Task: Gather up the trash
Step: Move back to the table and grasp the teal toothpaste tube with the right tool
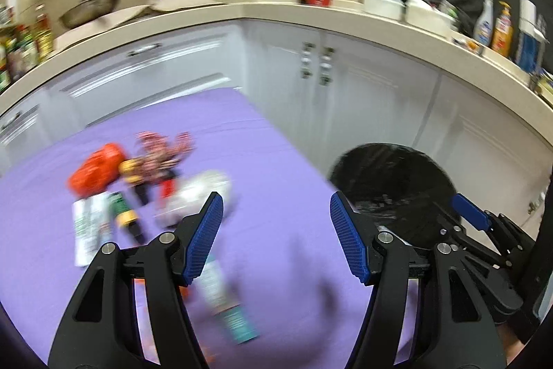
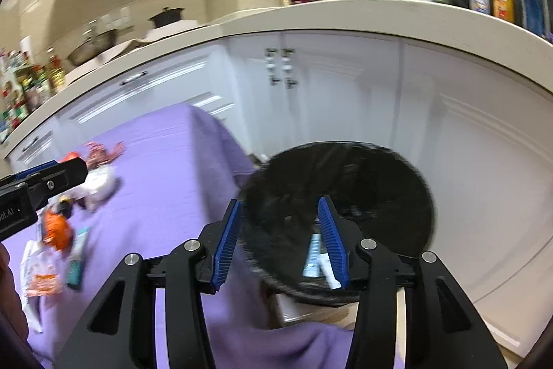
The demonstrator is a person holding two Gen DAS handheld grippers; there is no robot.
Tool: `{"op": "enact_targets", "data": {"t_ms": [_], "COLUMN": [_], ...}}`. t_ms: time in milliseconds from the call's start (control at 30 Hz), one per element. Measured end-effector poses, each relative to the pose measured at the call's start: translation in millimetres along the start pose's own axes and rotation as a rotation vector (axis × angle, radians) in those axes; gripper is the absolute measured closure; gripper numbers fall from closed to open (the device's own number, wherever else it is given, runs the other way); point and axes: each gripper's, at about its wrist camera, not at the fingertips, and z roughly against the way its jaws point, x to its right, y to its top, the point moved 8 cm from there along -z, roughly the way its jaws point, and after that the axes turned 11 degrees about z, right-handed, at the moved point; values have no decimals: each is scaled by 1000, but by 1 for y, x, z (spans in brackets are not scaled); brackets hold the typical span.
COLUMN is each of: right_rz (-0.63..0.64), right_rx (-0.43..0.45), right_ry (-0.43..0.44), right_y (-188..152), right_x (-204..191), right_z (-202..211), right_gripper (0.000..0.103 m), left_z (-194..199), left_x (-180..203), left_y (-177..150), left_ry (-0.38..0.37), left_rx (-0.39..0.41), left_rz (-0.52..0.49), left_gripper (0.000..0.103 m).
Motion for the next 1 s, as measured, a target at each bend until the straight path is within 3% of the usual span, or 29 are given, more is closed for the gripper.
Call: {"op": "enact_targets", "data": {"t_ms": [267, 600, 1000], "right_rz": [95, 198, 268], "right_rx": [4, -14, -79], "right_ry": [127, 239, 265], "right_y": [0, -9, -29], "right_x": [-79, -155, -189], "right_z": [6, 7, -6], "right_gripper": [56, 55, 55], "left_z": [40, 71, 76], "left_x": [-93, -195, -241], "left_y": [-4, -29, -62], "left_ry": [125, 274, 316], "left_rx": [50, 49, 6], "left_rz": [112, 244, 327], "left_gripper": [40, 40, 40]}}
